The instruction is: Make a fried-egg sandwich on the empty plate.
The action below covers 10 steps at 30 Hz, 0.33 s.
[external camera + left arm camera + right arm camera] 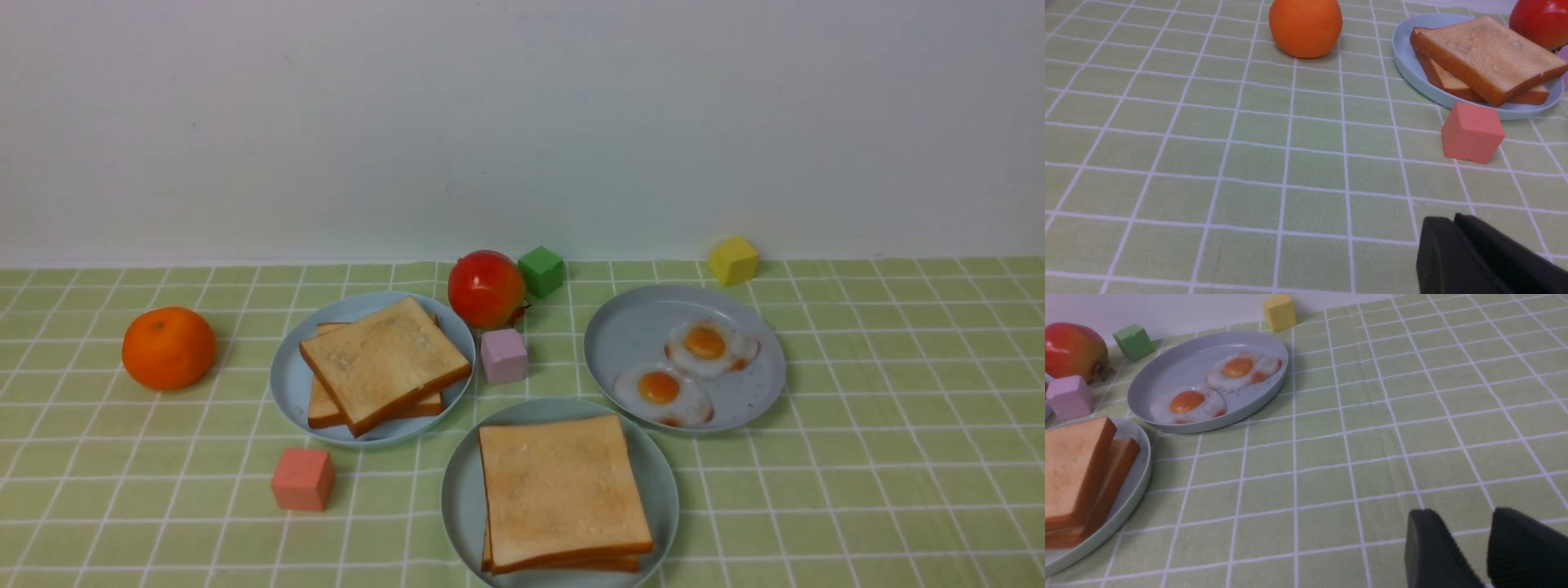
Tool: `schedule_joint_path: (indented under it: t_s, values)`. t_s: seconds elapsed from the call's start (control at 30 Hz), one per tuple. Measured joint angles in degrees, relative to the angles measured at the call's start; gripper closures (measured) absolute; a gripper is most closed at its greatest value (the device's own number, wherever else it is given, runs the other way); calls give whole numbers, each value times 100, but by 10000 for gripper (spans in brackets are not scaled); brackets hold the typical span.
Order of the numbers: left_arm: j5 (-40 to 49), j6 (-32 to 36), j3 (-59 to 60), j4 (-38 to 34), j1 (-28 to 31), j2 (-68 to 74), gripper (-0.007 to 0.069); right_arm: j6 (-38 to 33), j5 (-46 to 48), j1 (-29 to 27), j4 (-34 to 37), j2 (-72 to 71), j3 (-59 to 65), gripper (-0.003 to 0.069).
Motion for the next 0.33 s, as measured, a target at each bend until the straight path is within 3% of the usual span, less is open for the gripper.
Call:
schedule_joint_path:
  t_s: [0.33]
  values:
    - [0,0,0,0,0,0,575,0,0,0,0,0,0,421]
